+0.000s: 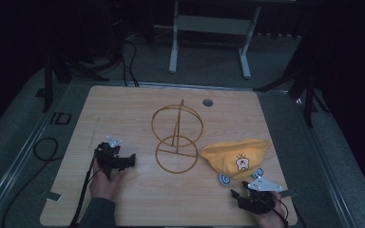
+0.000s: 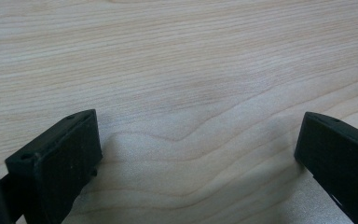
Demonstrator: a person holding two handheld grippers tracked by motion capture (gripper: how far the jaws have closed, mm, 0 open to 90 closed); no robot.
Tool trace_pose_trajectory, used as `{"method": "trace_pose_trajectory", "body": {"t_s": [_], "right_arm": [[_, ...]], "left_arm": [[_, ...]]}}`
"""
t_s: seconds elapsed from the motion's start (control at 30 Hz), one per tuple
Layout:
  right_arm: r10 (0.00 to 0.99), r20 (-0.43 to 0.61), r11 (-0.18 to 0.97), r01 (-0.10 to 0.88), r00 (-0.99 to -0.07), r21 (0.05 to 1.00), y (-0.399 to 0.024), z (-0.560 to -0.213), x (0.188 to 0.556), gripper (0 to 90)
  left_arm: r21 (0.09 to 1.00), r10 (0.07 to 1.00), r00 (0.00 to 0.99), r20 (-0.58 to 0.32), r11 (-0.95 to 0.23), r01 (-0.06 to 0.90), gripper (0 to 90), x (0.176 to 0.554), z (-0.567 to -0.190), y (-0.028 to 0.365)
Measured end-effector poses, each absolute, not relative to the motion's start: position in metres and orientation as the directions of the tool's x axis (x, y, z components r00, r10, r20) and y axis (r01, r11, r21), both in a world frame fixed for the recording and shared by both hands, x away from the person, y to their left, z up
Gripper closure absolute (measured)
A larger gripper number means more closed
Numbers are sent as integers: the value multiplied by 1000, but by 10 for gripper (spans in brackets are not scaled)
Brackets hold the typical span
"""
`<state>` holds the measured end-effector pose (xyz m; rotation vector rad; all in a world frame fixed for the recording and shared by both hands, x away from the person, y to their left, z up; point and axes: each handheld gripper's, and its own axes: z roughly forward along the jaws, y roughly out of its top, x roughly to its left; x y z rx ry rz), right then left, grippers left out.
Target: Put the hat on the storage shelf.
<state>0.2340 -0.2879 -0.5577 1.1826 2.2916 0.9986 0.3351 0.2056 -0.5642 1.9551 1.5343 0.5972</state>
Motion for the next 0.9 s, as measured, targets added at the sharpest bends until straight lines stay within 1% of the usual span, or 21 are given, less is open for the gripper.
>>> {"method": "trace_pose_trajectory", "body": {"t_s": [0.9], "right_arm": [[821,-6,392,556,-571,733,-287,-557,235,408]], "left_arm": [[680,971,239,-4,-173,713,3,335,-564,206]]}}
